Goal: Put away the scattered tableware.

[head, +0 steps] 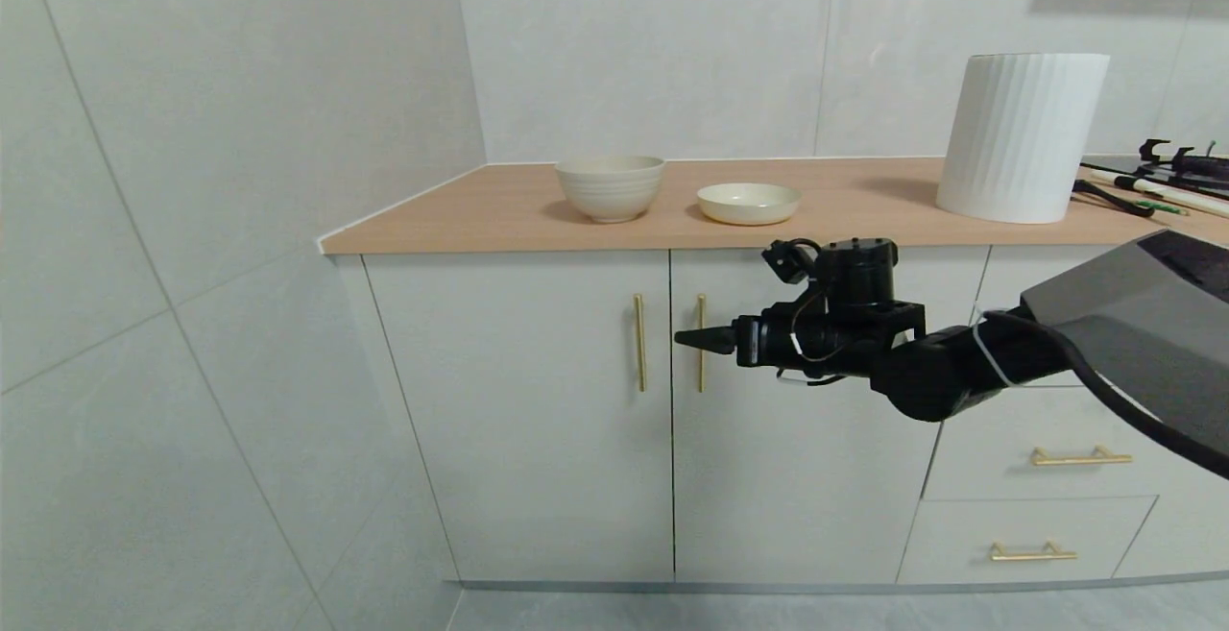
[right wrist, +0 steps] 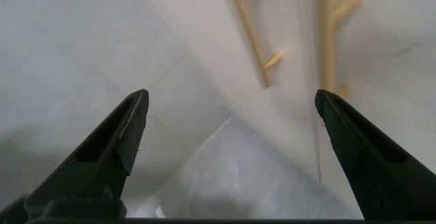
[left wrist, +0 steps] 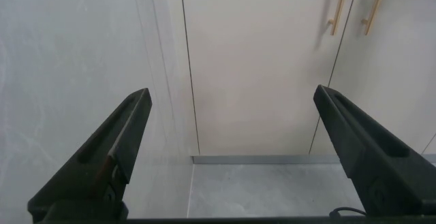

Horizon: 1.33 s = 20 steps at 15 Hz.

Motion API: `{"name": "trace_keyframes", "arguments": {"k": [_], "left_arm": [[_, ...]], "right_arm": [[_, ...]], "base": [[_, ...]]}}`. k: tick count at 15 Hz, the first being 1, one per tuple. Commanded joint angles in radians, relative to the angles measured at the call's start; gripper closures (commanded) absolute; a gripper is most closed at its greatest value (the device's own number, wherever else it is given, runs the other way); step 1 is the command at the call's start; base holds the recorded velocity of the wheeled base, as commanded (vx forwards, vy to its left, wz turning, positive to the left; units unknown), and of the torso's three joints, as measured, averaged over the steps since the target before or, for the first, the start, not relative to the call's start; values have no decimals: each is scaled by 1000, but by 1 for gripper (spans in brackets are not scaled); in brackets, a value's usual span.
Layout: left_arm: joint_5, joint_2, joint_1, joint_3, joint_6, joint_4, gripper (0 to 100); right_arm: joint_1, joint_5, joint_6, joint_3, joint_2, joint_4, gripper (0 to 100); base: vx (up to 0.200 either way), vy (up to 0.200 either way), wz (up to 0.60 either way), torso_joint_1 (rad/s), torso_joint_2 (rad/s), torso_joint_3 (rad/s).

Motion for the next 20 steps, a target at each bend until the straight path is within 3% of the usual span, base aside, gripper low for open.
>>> {"name": "trace_keyframes", "arguments": {"k": [1, 4, 14, 20], "left_arm": [[0, 0, 0, 0, 0, 0, 0], [0, 0, 0, 0, 0, 0, 0], [0, 0, 0, 0, 0, 0, 0], [0, 0, 0, 0, 0, 0, 0]], "right_arm": [[1, -32, 25, -45, 59, -28, 0], [0, -46, 95, -74, 88, -72, 0], [21, -58, 109, -140, 177, -75, 0], [35, -139, 109, -189, 241, -143, 0]], "base": [[0, 0, 0, 0, 0, 0], [0, 0, 0, 0, 0, 0], [0, 0, 0, 0, 0, 0], [0, 0, 0, 0, 0, 0]]}}
